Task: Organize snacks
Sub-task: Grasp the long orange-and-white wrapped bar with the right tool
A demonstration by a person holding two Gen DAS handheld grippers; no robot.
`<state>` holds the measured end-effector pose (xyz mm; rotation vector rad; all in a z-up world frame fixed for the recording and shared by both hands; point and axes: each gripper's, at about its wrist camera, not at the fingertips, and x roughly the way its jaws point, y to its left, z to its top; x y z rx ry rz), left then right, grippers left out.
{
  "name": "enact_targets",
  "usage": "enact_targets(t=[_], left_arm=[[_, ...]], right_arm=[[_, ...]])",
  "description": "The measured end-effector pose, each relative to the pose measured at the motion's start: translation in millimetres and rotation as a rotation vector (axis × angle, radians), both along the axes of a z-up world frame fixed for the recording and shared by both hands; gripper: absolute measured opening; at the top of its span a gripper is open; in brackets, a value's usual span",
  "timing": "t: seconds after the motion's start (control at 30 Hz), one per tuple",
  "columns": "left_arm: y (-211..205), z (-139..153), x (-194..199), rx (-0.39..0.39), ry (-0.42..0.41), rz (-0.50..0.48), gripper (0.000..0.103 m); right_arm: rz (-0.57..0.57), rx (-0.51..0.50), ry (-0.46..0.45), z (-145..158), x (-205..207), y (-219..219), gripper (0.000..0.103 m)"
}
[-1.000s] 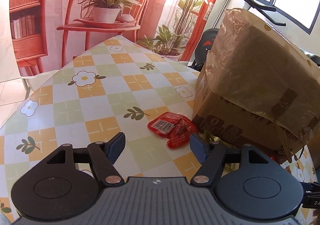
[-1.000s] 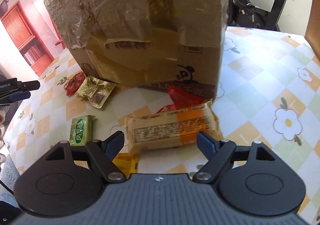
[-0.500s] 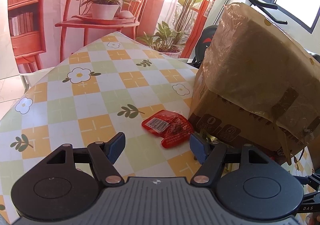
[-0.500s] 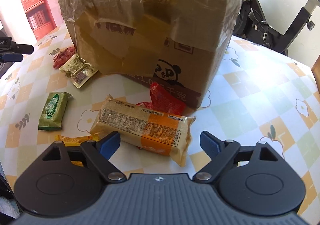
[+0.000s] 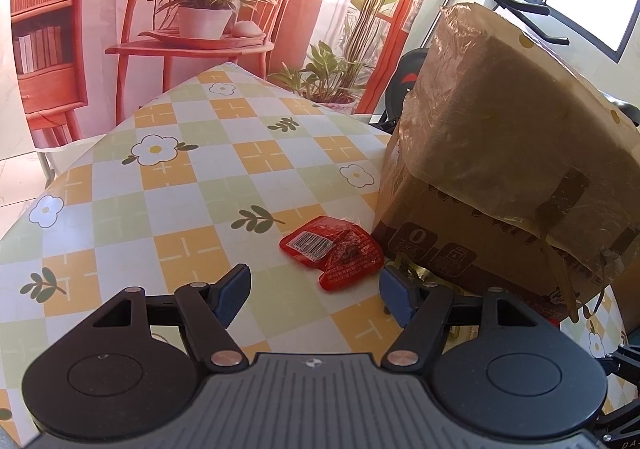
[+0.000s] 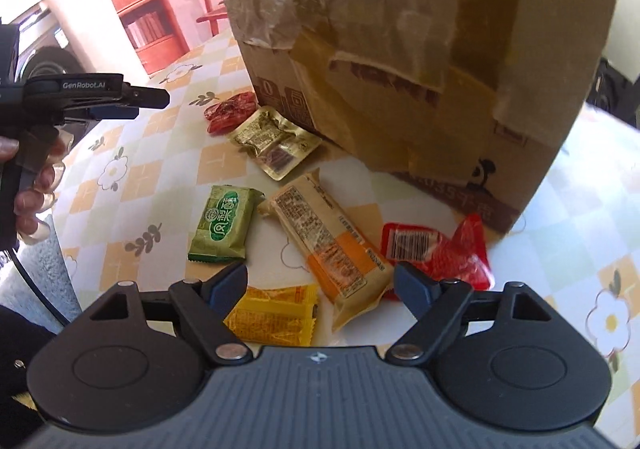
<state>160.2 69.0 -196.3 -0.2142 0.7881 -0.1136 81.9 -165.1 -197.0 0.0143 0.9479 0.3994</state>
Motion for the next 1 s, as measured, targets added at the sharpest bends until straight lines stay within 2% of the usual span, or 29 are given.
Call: enact_targets(t=[0.07, 0.2, 0.3, 0.47, 0.6, 0.7, 1.0], left_arm=[[1, 0, 0, -0.001, 0.000, 0.003, 0.073], [-2, -2, -3, 0.005, 0.009, -0.009, 0.073], [-10, -5, -7, 0.016, 0.022, -0.034, 0.072], [-26, -12, -13, 0.027, 0.045, -0.111, 0.070], [-26, -17, -4, 0.047, 0.044, -0.104, 0.068], [-21, -21, 13, 0.066, 0.048, -0.106, 0.062], [-21, -31, 70, 0.074, 0.023, -0.094, 0.063]], right_arm=[[0.037, -0.022, -0.047, 3, 1, 1, 0.080], [0.101, -0.052, -0.096, -9, 12, 9, 0.062], [0.122, -0.046, -0.095, -24, 21, 16, 0.059], [0.073, 0.001, -0.078, -38, 29, 10, 0.053], [0.046, 0.035, -0.076, -40, 25, 4, 0.044], [0.013, 0.066, -0.079, -42, 23, 0, 0.043], [-0.025, 0.081, -0.076, -46, 19, 1, 0.041]])
